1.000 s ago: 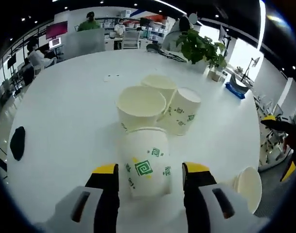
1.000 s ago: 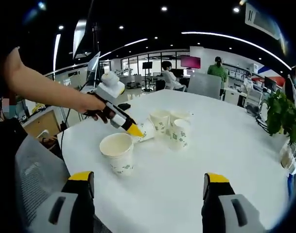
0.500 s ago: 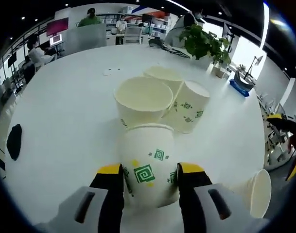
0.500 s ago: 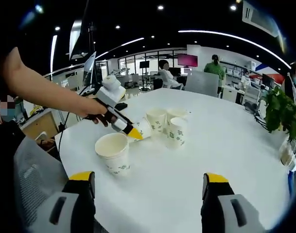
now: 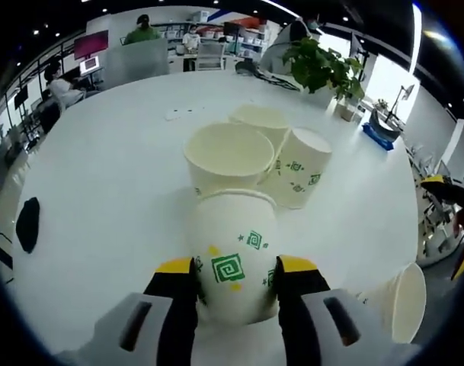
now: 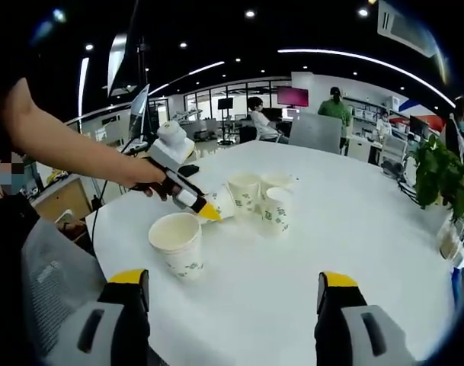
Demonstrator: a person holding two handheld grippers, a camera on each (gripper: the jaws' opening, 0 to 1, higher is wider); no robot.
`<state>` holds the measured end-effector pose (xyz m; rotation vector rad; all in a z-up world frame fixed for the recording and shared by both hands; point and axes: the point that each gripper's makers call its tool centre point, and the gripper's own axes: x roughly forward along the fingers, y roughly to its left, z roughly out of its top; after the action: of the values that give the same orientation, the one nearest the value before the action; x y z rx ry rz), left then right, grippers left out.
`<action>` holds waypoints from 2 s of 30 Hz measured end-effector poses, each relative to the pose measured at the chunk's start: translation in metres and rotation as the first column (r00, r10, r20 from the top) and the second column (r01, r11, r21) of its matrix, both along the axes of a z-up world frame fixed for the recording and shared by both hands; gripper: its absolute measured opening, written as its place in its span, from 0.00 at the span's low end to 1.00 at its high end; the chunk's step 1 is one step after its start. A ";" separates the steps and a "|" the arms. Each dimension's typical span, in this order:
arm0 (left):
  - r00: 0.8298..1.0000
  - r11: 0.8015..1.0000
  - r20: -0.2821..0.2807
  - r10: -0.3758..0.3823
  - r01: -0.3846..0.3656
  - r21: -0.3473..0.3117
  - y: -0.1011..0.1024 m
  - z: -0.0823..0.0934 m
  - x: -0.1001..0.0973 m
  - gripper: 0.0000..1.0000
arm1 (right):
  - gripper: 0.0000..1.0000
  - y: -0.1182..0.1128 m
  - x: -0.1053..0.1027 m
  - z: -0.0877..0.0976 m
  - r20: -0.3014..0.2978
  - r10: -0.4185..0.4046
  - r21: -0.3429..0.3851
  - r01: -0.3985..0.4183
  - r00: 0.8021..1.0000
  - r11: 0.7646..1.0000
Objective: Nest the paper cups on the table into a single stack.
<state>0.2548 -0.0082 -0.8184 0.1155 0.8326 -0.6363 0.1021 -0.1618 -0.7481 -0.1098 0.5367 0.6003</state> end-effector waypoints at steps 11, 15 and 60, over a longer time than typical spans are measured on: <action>1.000 1.000 0.024 0.002 -0.002 -0.003 0.012 0.016 -0.010 0.38 | 0.92 0.010 -0.001 0.012 0.024 0.021 0.024 -0.021 0.999 0.999; 0.999 1.000 0.050 -0.001 0.002 -0.014 0.014 0.023 -0.011 0.38 | 0.91 0.014 -0.002 0.017 0.035 0.028 0.032 -0.029 0.999 0.999; 0.906 0.937 0.262 -0.333 0.349 -0.015 -0.002 0.124 -0.103 0.38 | 0.59 0.050 -0.002 0.079 0.089 0.180 0.203 -0.195 0.980 0.960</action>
<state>0.1517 -0.0105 -0.6940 0.2867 0.5431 -0.9553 0.1001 -0.1115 -0.6686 0.0202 0.3944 0.8325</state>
